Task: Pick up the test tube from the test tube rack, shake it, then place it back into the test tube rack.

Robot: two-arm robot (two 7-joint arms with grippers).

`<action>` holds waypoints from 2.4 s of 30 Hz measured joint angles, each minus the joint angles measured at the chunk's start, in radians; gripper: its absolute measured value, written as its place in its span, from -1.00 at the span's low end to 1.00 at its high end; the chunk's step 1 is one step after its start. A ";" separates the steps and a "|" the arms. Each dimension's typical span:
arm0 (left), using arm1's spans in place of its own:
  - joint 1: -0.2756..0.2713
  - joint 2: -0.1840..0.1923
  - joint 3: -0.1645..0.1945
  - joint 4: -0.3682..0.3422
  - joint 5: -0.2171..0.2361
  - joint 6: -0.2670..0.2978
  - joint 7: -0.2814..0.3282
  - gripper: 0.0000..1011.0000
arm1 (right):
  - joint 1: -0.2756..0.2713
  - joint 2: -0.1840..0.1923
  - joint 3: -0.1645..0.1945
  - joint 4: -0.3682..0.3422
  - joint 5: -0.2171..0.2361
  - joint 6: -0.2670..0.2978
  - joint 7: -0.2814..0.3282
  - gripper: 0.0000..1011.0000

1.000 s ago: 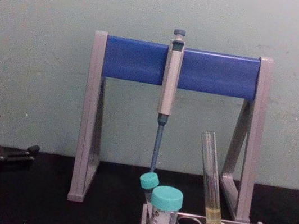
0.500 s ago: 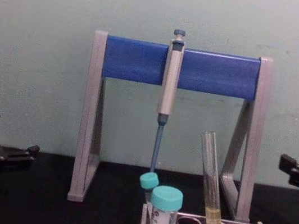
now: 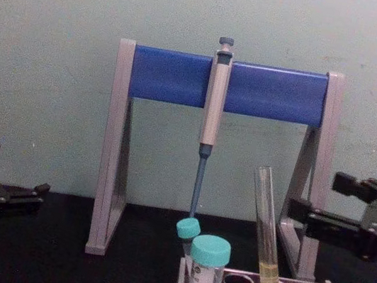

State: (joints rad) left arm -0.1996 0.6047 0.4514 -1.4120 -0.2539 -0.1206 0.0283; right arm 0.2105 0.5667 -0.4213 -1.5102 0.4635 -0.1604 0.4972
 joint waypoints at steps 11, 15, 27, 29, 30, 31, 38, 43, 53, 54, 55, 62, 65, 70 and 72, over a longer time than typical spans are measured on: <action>0.000 0.000 0.000 0.000 0.000 0.000 0.000 0.98 | 0.071 -0.054 -0.034 0.049 -0.023 0.114 0.039 0.98; 0.000 0.000 0.000 0.000 0.000 0.000 0.000 0.98 | 0.093 -0.069 -0.042 0.066 -0.036 0.152 0.044 0.98; 0.000 0.000 0.000 0.000 0.000 0.000 0.000 0.98 | 0.131 -0.079 -0.058 0.093 -0.050 0.216 0.062 0.98; 0.000 0.000 0.000 0.000 0.000 0.000 0.000 0.98 | 0.133 -0.080 -0.060 0.095 -0.050 0.219 0.064 0.98; 0.000 0.000 0.000 0.000 0.000 0.000 0.000 0.98 | 0.134 -0.081 -0.060 0.096 -0.050 0.220 0.064 0.98; 0.000 0.000 0.000 0.000 0.000 0.000 0.000 0.98 | 0.136 -0.081 -0.061 0.097 -0.050 0.223 0.065 0.98; 0.000 0.000 0.000 0.000 0.000 0.000 0.000 0.98 | 0.138 -0.082 -0.061 0.100 -0.047 0.223 0.070 0.98; 0.000 0.000 0.000 0.000 0.000 0.000 0.000 0.98 | 0.138 -0.082 -0.061 0.100 -0.047 0.222 0.070 0.98; 0.000 0.000 0.000 0.000 0.000 0.000 0.000 0.98 | 0.138 -0.082 -0.060 0.100 -0.047 0.222 0.070 0.97; 0.000 0.000 0.000 0.000 0.000 0.000 0.000 0.98 | 0.138 -0.082 -0.060 0.100 -0.047 0.222 0.070 0.93; 0.000 0.000 0.000 0.000 0.000 0.000 0.000 0.98 | 0.138 -0.082 -0.060 0.100 -0.047 0.221 0.070 0.86; 0.000 0.000 0.000 0.000 0.000 0.000 0.000 0.98 | 0.138 -0.082 -0.060 0.099 -0.047 0.221 0.069 0.51; 0.000 0.000 0.000 0.000 0.000 0.000 0.000 0.98 | 0.138 -0.082 -0.060 0.099 -0.047 0.221 0.069 0.33; 0.000 0.000 0.000 0.000 0.000 0.000 0.000 0.98 | 0.138 -0.082 -0.060 0.099 -0.047 0.221 0.068 0.05; 0.000 0.000 0.000 0.000 0.000 0.000 0.000 0.98 | 0.138 -0.082 -0.060 0.099 -0.047 0.221 0.068 -0.13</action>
State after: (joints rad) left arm -0.1996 0.6047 0.4514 -1.4120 -0.2539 -0.1205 0.0283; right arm 0.3482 0.4850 -0.4812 -1.4114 0.4164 0.0605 0.5654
